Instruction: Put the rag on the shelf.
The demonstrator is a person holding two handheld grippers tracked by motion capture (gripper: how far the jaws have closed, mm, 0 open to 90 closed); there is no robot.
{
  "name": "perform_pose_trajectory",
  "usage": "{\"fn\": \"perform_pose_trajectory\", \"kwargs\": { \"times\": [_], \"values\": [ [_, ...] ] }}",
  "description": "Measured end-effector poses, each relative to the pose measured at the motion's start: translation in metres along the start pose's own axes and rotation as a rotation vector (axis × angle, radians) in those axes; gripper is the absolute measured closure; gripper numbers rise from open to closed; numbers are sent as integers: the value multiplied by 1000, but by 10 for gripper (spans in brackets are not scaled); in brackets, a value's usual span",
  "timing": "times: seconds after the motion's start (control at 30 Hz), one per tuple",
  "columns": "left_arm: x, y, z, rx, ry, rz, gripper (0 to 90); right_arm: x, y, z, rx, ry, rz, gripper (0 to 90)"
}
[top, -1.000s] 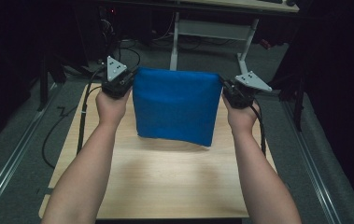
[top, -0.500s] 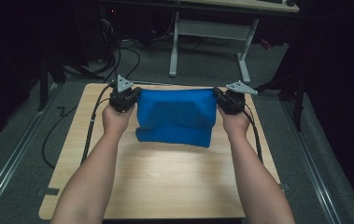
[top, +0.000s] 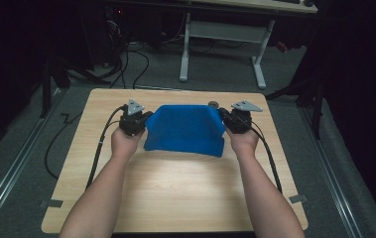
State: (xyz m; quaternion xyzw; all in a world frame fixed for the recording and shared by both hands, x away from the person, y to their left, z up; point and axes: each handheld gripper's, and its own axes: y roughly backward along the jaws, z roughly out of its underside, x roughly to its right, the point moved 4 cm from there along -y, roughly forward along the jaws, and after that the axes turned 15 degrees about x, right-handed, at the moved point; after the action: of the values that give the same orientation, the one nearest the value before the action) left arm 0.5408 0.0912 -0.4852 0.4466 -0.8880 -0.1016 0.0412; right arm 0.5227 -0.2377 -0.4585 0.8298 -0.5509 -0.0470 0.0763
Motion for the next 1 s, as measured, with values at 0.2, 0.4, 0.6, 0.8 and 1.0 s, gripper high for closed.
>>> {"fn": "perform_pose_trajectory", "kwargs": {
  "times": [0.2, 0.4, 0.6, 0.8, 1.0],
  "values": [
    [2, 1, 16, -20, 22, 14, 882, -5, 1, 13, -8, -17, -16, 892],
    [5, 4, 27, -23, 37, 27, 882, -7, 3, 24, -11, -33, -26, 891],
    [10, 8, 38, -34, 38, 40, 882, -8, 4, 36, -37, -42, -34, 890],
    [12, 12, 44, -40, 44, 41, 882, -8, 5, 45, -41, -53, -30, 890],
    [11, 15, 51, -54, 54, 38, 877, -6, 6, 55, -58, -64, -25, 887]
  ]
}}
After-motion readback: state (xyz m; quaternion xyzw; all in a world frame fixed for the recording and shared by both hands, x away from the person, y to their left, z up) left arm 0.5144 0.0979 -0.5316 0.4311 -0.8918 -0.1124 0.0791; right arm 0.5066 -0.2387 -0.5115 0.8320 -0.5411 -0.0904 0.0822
